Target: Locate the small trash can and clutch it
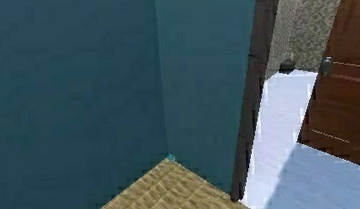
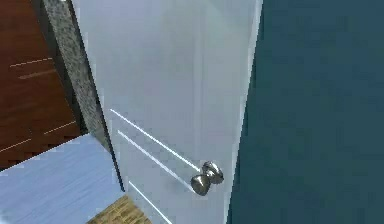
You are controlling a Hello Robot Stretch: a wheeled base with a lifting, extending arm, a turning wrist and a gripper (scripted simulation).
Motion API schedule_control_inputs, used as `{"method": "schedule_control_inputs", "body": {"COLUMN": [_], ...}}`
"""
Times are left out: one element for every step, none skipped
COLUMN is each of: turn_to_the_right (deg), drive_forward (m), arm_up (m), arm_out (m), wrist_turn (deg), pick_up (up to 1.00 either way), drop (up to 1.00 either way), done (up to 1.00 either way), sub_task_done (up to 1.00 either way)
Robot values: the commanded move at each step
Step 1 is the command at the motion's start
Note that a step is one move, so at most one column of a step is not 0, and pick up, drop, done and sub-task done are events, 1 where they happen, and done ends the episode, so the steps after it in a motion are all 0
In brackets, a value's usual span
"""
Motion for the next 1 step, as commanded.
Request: {"method": "schedule_control_inputs", "body": {"turn_to_the_right": [39.0], "drive_forward": [0.00], "arm_up": [0.00], "arm_out": [0.00], "wrist_turn": [0.0], "pick_up": [0.00], "drop": [0.00], "done": [0.00], "sub_task_done": [0.00]}}
